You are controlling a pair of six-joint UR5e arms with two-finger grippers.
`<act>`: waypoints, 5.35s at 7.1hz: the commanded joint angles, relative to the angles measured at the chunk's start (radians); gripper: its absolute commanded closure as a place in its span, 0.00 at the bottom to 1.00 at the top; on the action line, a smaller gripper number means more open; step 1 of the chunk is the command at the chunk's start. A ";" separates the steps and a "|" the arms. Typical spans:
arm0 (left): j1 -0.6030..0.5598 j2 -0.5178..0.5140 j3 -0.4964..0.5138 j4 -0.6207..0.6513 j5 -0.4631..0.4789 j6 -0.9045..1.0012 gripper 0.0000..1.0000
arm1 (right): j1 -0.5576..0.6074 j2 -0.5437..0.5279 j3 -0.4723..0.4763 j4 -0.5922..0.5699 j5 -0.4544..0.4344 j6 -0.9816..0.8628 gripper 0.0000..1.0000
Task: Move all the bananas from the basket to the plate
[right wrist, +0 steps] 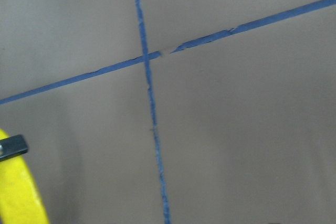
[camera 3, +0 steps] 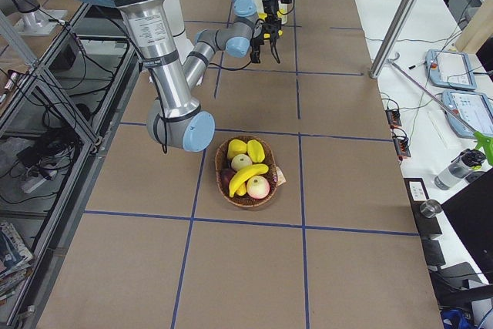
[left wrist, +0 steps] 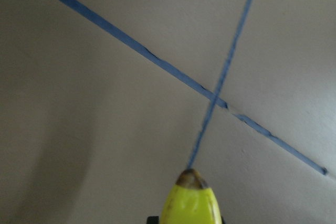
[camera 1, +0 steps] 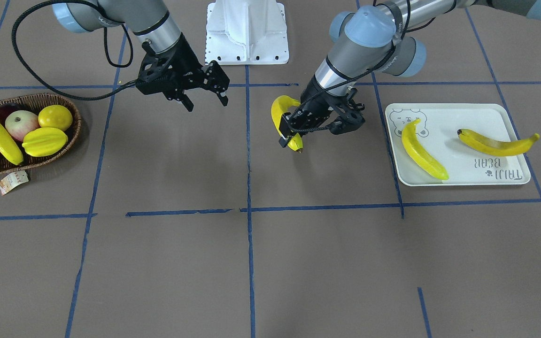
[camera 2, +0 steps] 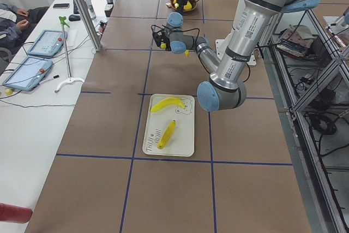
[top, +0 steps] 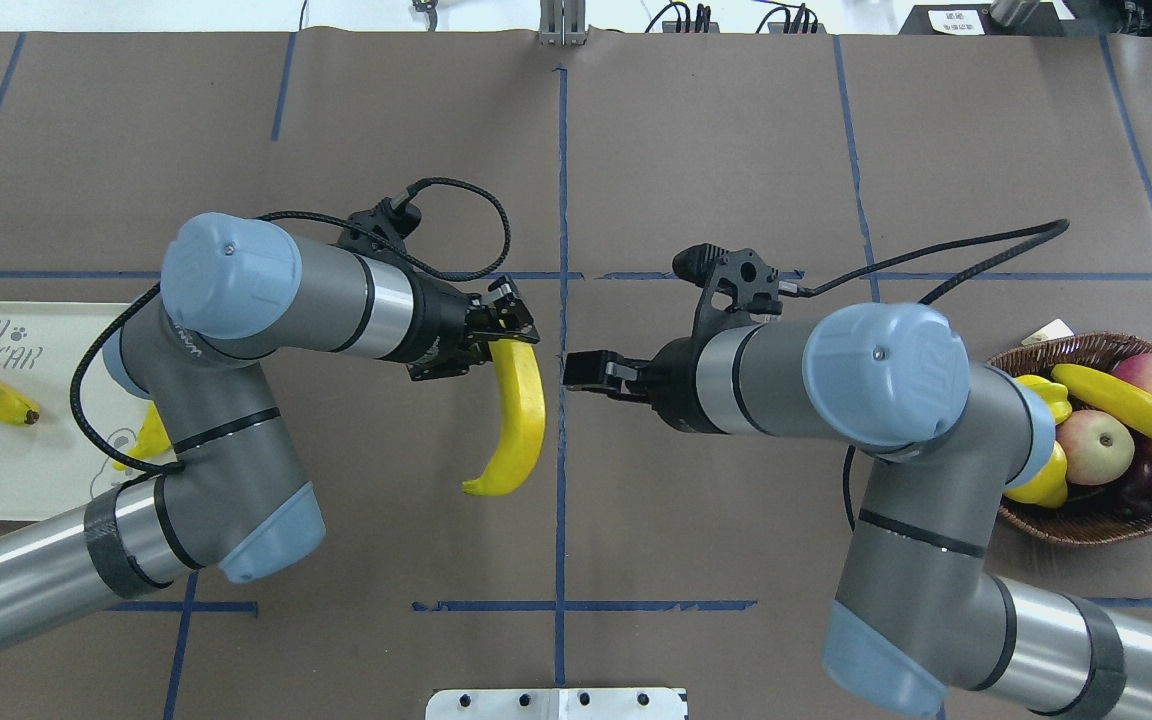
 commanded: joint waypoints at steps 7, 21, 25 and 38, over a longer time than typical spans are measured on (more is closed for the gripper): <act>-0.274 0.328 -0.175 0.413 0.017 0.460 1.00 | 0.191 -0.027 -0.002 -0.312 0.154 -0.282 0.00; -0.330 0.441 0.125 -0.078 -0.210 0.092 0.01 | 0.183 -0.019 0.001 -0.317 0.148 -0.279 0.00; -0.329 0.426 0.019 -0.064 -0.325 0.098 0.00 | 0.200 -0.018 0.004 -0.320 0.157 -0.281 0.00; 0.058 0.093 -0.254 0.396 -0.111 0.511 0.00 | 0.558 -0.753 0.020 0.120 0.303 -1.286 0.00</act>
